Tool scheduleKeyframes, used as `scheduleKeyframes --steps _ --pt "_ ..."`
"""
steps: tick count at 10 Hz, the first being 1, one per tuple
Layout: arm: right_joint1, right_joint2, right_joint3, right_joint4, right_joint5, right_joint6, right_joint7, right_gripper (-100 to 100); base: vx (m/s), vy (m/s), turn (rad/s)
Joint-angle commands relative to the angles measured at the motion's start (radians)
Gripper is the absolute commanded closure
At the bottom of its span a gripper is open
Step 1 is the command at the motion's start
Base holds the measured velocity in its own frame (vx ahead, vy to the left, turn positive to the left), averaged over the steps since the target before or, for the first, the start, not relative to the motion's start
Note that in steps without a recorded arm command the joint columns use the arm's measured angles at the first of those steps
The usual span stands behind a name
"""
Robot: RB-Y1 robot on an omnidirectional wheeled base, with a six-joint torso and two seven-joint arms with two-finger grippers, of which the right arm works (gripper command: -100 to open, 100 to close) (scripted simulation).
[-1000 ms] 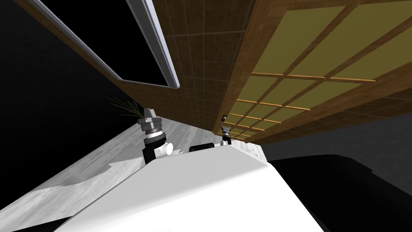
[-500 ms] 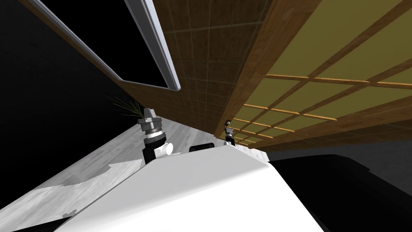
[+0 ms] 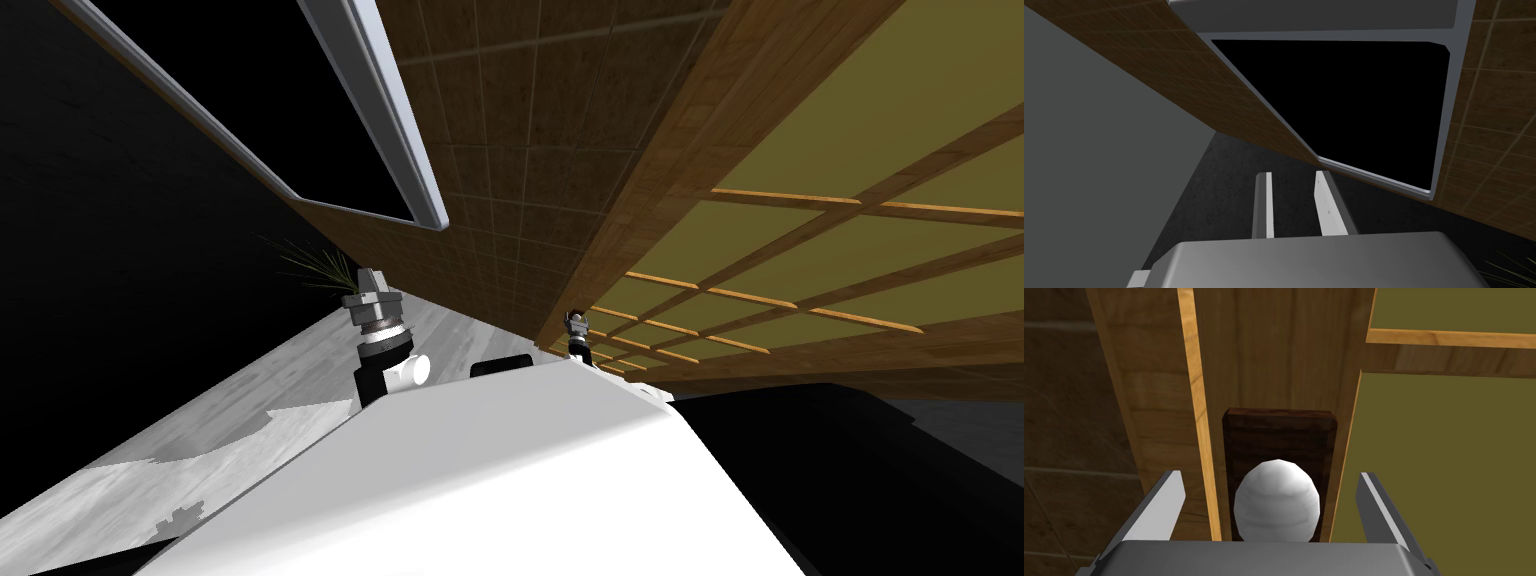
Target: Pull the door open
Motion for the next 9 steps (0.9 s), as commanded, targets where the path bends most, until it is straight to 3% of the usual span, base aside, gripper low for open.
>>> scheduleKeyframes --steps 1,6,9 --pt "0.001 0.001 0.0 -0.005 0.0 0.005 0.006 100 -0.012 0.001 -0.009" --pt "0.001 0.001 0.0 -0.005 0.0 0.005 0.006 100 -0.012 -0.001 0.002" --pt "0.01 -0.014 0.033 -0.022 0.016 0.007 -0.018 100 -0.172 -0.004 0.054"
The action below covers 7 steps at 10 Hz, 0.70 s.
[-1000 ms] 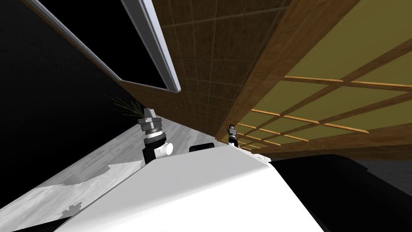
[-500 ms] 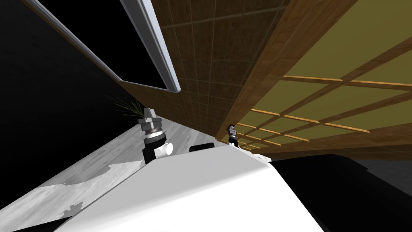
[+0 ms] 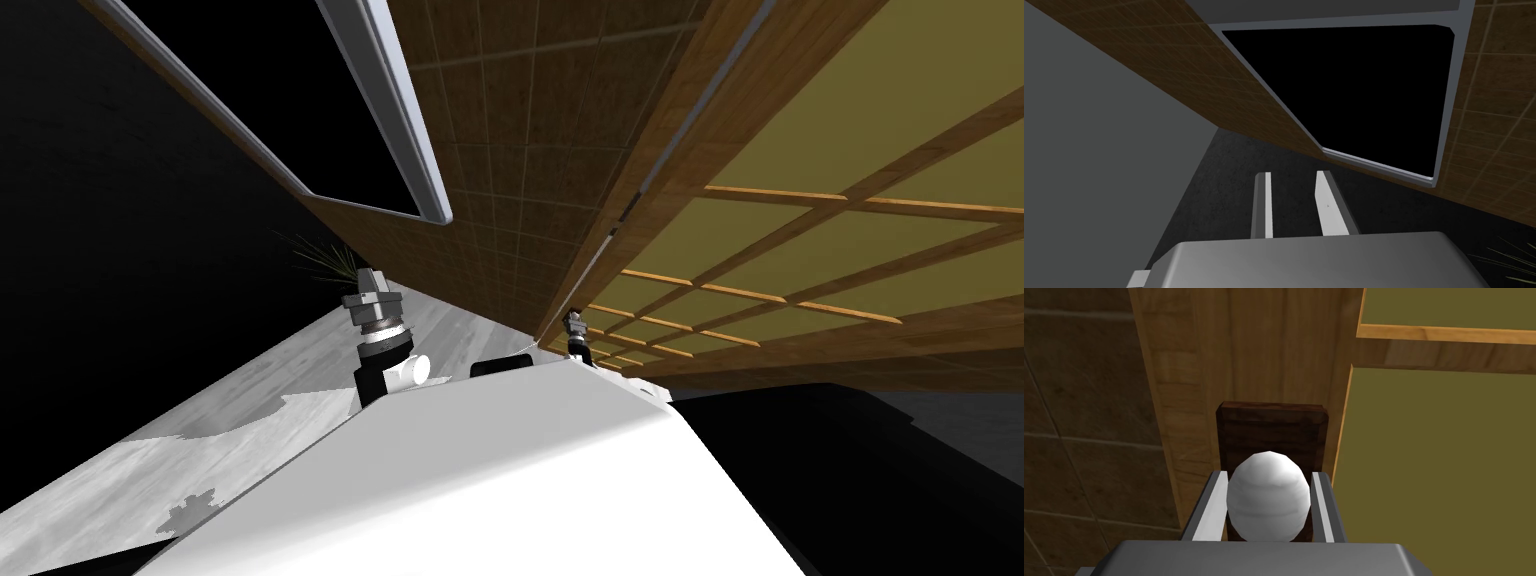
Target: Pull the door open
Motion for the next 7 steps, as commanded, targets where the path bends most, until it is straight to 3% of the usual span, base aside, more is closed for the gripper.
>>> scheduleKeyframes --steps 1,6,7 --pt "0.011 -0.007 0.019 -0.015 0.008 0.004 -0.013 100 -0.169 0.02 0.042" --pt "0.028 -0.035 0.084 -0.05 0.04 0.004 -0.06 100 -0.22 -0.007 0.056" --pt "0.023 -0.031 0.074 -0.038 0.035 0.003 -0.054 100 -0.112 -0.015 0.026"
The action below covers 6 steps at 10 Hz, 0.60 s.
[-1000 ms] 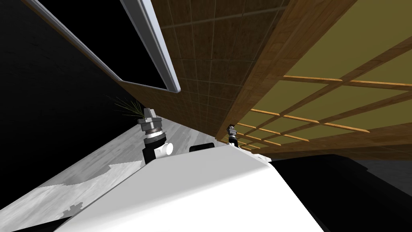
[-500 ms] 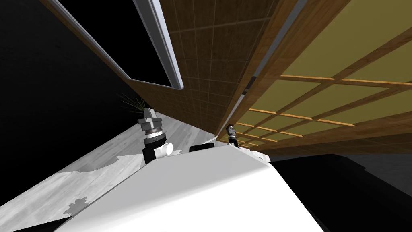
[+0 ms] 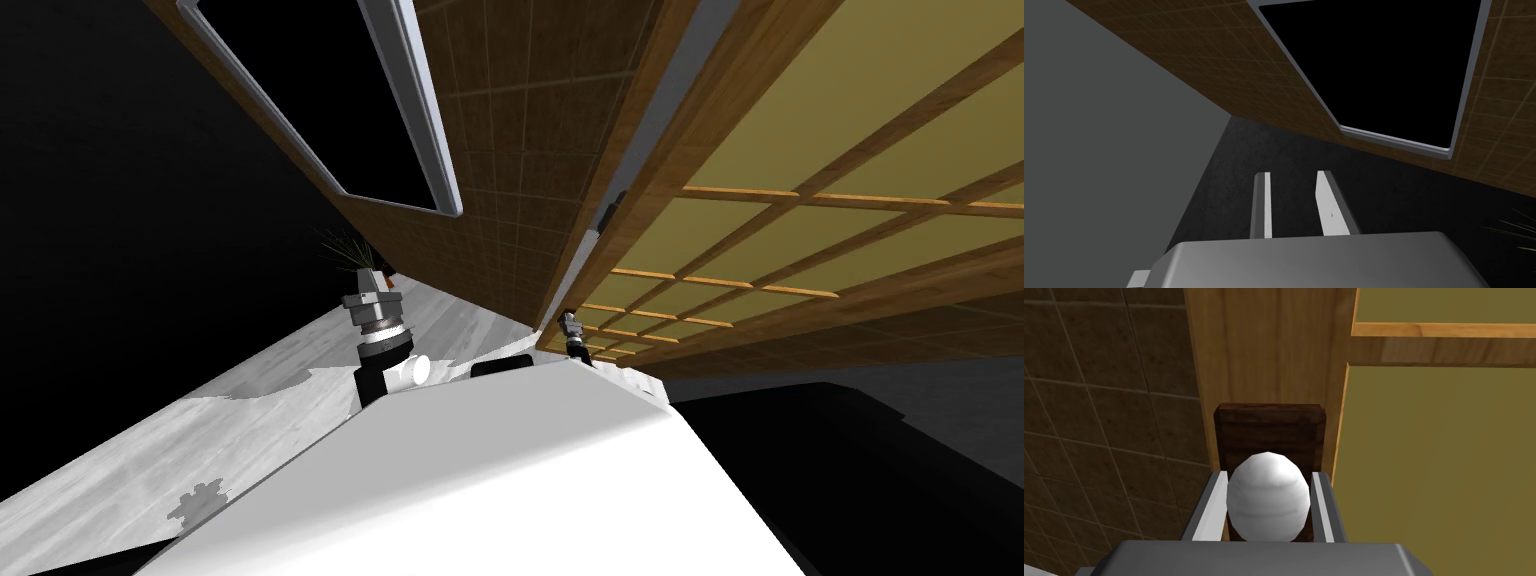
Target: Pull the door open
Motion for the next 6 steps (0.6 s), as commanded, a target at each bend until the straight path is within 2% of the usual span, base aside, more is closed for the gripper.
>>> scheduleKeyframes --steps 1,3,6 --pt "0.009 -0.014 0.018 -0.005 0.009 -0.01 -0.017 100 -0.155 0.004 0.12" --pt "0.02 -0.03 0.04 -0.012 0.019 -0.022 -0.038 100 -0.235 -0.042 0.09" --pt "0.04 -0.061 0.081 -0.024 0.039 -0.045 -0.077 100 -0.235 0.001 0.096"
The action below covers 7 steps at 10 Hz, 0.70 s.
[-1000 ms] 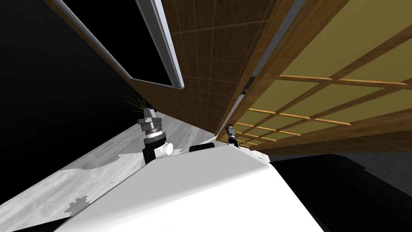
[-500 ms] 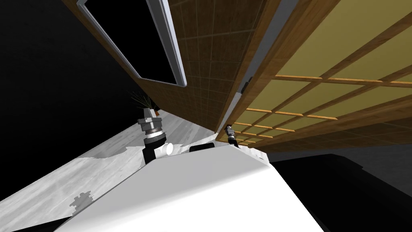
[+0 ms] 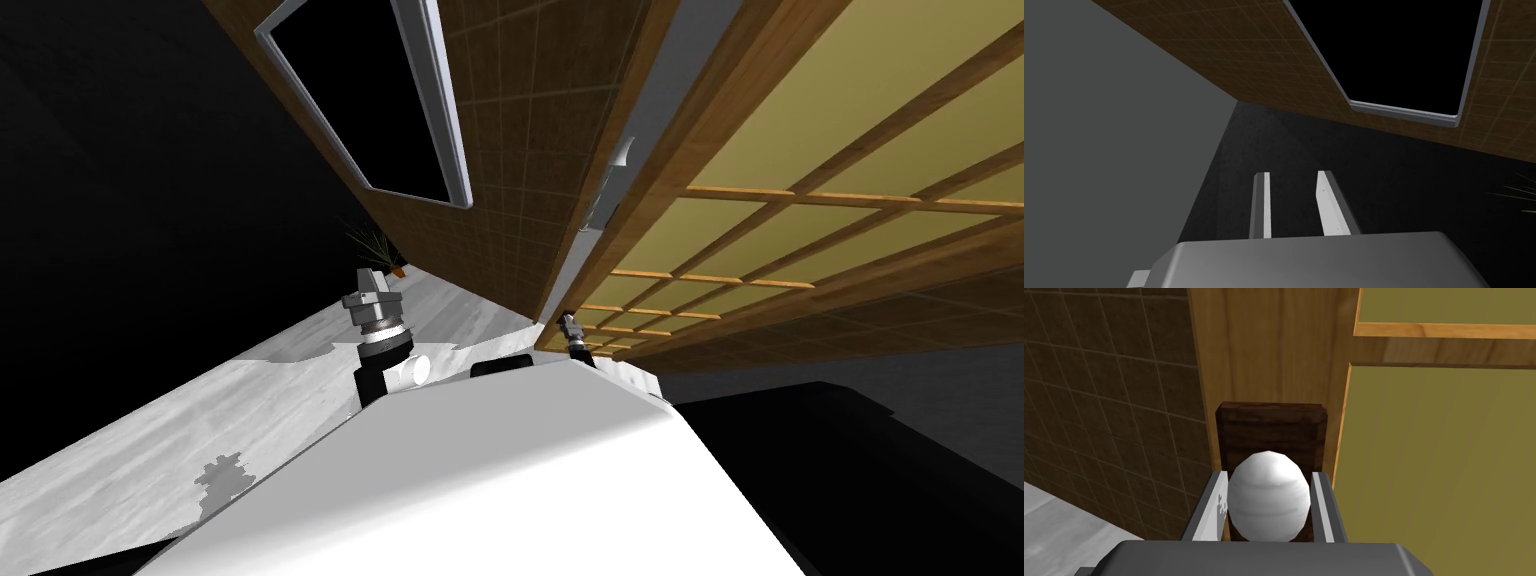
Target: Pull the door open
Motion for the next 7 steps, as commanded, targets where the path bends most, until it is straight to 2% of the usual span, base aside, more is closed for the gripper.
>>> scheduleKeyframes --steps 1,2,3,4,5,7 --pt "0.015 -0.016 0.022 -0.016 0.01 -0.01 -0.019 100 -0.253 -0.03 0.079" --pt "0.021 -0.025 0.033 -0.02 0.015 -0.017 -0.03 100 -0.231 -0.018 0.083" --pt "0.017 -0.019 0.026 -0.014 0.012 -0.01 -0.021 100 -0.098 -0.001 0.018" --pt "0.031 -0.035 0.049 -0.01 0.022 -0.033 -0.045 100 -0.177 -0.03 0.183" --pt "0.033 -0.039 0.053 -0.009 0.024 -0.039 -0.05 100 -0.235 -0.047 0.12" --pt "0.047 -0.061 0.078 -0.005 0.036 -0.069 -0.077 100 -0.237 -0.043 0.142"
